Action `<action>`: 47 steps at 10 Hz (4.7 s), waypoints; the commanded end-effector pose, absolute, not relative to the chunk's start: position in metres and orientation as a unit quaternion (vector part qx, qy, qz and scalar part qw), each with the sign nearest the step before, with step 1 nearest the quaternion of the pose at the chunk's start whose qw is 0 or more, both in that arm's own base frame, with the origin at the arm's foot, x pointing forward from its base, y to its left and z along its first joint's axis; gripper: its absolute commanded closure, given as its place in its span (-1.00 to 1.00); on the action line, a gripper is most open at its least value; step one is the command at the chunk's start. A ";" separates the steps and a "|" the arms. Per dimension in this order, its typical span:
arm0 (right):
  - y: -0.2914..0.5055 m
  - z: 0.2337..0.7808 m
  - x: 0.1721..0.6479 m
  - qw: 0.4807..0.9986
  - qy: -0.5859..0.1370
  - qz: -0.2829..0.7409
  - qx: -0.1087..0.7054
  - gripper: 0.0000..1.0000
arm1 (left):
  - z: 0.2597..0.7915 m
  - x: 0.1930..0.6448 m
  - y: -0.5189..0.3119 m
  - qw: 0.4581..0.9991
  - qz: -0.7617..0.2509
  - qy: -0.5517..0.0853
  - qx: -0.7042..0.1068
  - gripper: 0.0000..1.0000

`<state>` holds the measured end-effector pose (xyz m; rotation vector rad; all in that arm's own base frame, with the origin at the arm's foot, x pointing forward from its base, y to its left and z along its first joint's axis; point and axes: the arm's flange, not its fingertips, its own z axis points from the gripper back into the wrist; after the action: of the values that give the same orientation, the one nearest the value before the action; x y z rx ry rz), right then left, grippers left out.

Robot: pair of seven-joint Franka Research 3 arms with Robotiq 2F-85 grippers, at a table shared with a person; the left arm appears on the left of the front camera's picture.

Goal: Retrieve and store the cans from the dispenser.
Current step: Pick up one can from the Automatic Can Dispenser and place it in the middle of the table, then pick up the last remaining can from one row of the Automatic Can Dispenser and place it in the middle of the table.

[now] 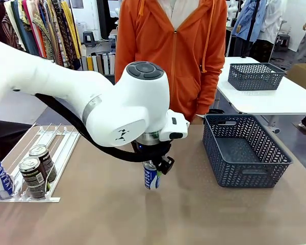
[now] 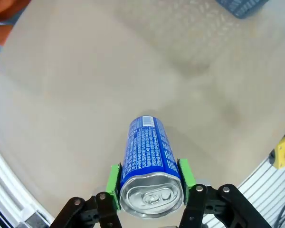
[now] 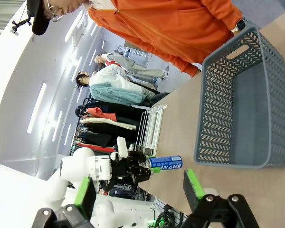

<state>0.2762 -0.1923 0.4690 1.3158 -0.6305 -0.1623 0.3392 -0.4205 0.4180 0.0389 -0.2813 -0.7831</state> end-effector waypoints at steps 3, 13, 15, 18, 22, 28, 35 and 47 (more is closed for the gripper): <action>-0.191 0.474 0.279 0.734 -0.294 -0.078 0.608 -1.00 | 0.421 0.345 -0.428 0.914 -0.396 -0.093 -0.006 1.00; -0.191 0.474 0.279 0.734 -0.294 -0.078 0.608 -1.00 | 0.480 0.333 -0.384 0.915 -0.375 -0.132 -0.069 -1.00; -0.191 0.474 0.279 0.734 -0.294 -0.078 0.608 -1.00 | 0.528 0.311 -0.316 0.912 -0.379 -0.131 -0.082 -1.00; -0.191 0.474 0.279 0.734 -0.294 -0.078 0.608 -1.00 | 0.563 0.304 -0.177 0.905 -0.362 -0.108 -0.196 -1.00; -0.191 0.474 0.279 0.734 -0.294 -0.078 0.608 -1.00 | 0.554 0.342 0.030 0.851 -0.252 -0.078 -0.455 -1.00; -0.191 0.474 0.279 0.734 -0.294 -0.078 0.608 -1.00 | 0.496 0.331 0.130 0.827 -0.042 -0.204 -0.523 -1.00; -0.191 0.474 0.279 0.734 -0.294 -0.078 0.608 -1.00 | 0.488 0.348 0.143 0.779 -0.082 -0.131 -0.608 -1.00; -0.191 0.474 0.279 0.734 -0.294 -0.078 0.608 -1.00 | 0.531 0.317 0.073 0.987 0.001 -0.124 -0.099 -1.00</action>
<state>0.2759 -0.1926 0.4690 1.3148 -0.6301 -0.1639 0.3177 0.0673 0.5277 -0.1370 -0.2429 0.0283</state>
